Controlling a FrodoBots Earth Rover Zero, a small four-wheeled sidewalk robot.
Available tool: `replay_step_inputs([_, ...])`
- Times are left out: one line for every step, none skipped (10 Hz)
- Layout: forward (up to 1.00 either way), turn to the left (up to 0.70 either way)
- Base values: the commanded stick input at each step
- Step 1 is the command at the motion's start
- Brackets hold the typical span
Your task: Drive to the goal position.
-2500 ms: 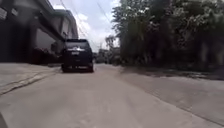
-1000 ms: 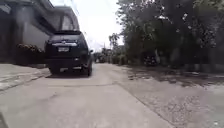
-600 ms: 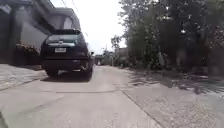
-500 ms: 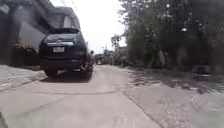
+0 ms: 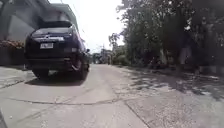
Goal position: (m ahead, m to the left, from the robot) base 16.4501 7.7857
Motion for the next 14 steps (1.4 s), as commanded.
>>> replay_step_inputs([0.98, 0.00])
replay_step_inputs([0.98, 0.00])
replay_step_inputs([0.98, 0.00])
replay_step_inputs([0.98, 0.00])
replay_step_inputs([0.98, 0.00])
replay_step_inputs([0.98, 0.00])
replay_step_inputs([0.98, 0.00])
replay_step_inputs([0.98, 0.00])
replay_step_inputs([0.98, 0.00])
replay_step_inputs([0.98, 0.00])
replay_step_inputs([0.98, 0.00])
replay_step_inputs([0.98, 0.00])
replay_step_inputs([0.98, -0.04])
replay_step_inputs([0.98, -0.16])
